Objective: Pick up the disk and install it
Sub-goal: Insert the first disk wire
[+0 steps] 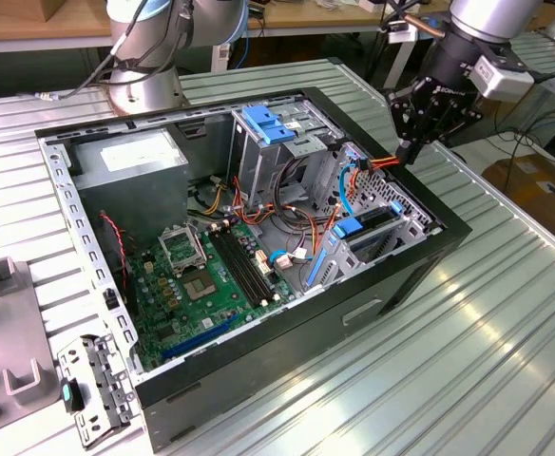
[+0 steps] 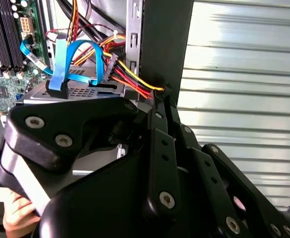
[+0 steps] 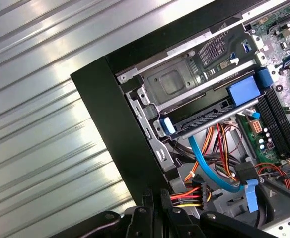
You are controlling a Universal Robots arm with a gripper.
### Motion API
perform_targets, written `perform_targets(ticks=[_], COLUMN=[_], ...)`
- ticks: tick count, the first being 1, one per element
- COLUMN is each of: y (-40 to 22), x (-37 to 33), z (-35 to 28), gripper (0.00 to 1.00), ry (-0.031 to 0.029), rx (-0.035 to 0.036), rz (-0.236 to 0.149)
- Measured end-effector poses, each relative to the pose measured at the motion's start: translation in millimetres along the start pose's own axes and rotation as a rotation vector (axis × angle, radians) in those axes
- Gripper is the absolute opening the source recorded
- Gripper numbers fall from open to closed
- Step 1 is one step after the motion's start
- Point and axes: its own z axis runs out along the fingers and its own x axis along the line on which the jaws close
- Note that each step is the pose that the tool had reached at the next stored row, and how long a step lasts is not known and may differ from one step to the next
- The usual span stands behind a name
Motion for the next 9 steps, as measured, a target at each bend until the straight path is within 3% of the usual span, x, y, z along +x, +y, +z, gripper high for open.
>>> perform_targets(ticks=[5, 9], y=[0.7, 5.3], x=[-1.5, -10.6], z=[-0.2, -0.3], gripper=[0.16, 0.16], ry=[0.0001, 0.0], rx=[-0.0002, 0.0], rz=[0.0, 0.0])
